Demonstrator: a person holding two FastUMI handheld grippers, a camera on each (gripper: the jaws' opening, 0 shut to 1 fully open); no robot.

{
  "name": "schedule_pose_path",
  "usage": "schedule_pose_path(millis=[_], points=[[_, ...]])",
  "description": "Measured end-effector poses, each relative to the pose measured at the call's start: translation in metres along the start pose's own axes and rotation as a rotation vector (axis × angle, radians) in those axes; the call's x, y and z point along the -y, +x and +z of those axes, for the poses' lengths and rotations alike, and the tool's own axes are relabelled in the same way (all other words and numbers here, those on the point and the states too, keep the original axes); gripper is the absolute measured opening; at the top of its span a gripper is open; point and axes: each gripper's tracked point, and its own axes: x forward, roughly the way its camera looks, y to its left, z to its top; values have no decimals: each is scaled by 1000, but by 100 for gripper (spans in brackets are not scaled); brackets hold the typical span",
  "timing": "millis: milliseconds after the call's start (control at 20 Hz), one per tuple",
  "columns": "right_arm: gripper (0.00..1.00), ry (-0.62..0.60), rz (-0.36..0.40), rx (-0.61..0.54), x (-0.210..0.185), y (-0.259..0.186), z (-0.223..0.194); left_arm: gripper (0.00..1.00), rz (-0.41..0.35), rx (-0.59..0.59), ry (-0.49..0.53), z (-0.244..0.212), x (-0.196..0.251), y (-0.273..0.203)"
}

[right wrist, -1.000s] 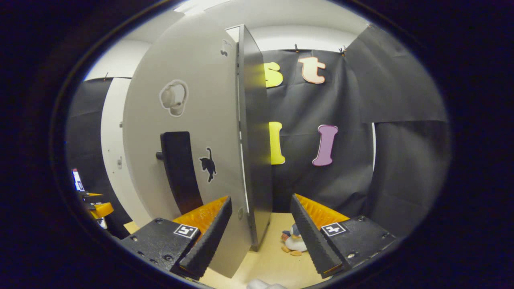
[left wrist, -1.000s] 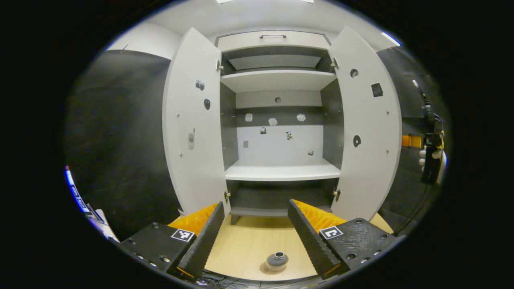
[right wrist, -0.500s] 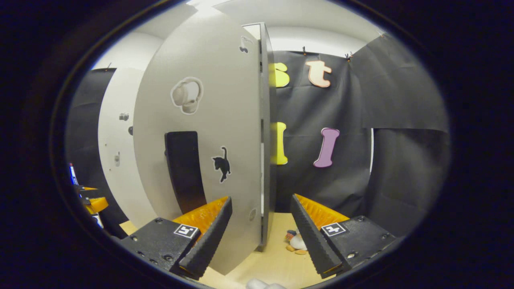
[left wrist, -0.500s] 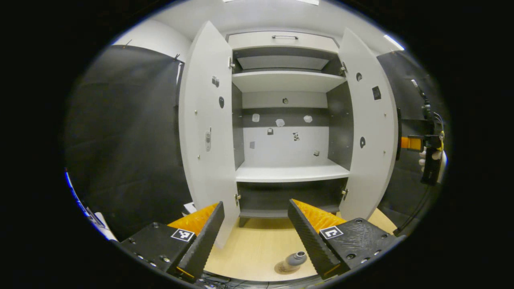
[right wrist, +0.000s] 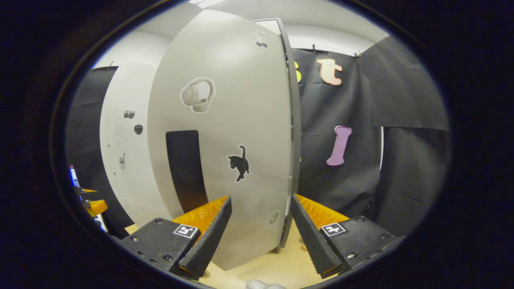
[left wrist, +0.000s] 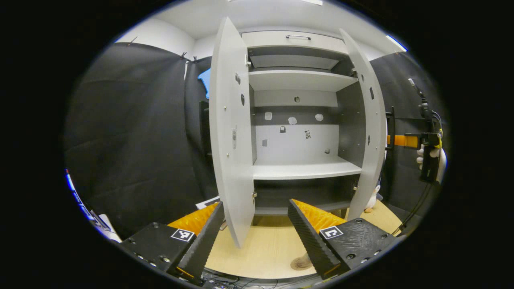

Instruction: Grasp the bottle in the cabinet with the left hand and place it on the coaster, then close the right door with the right hand and the left door with the left hand.

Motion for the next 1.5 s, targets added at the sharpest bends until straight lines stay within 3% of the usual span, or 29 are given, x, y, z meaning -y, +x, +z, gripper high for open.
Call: schedule_pose_path(millis=[150,200,250,450,850,1050,1300,1500], points=[[94,-9,46,-8,-23,1,-2,99,0,1,12,0,-7,-3],[98,-16,49,-2,-29,-1,-2,99,0,3,19,1,-9,-3],[94,-25,49,-1,-33,-2,-3,99,2,6,27,2,-13,-3],[97,-51,48,-6,-46,-16,-11,98,29,23,54,9,-39,2],[99,-45,-23,-41,-78,-63,-64,97,143,84,81,50,-144,41],[99,-48,-67,-82,-99,-84,-96,96,151,108,71,73,-180,81],[99,-2,-106,-164,-111,-109,-134,97,137,110,100,82,-193,127],[99,68,-128,-159,-102,-119,-131,98,121,101,89,79,-181,143]])
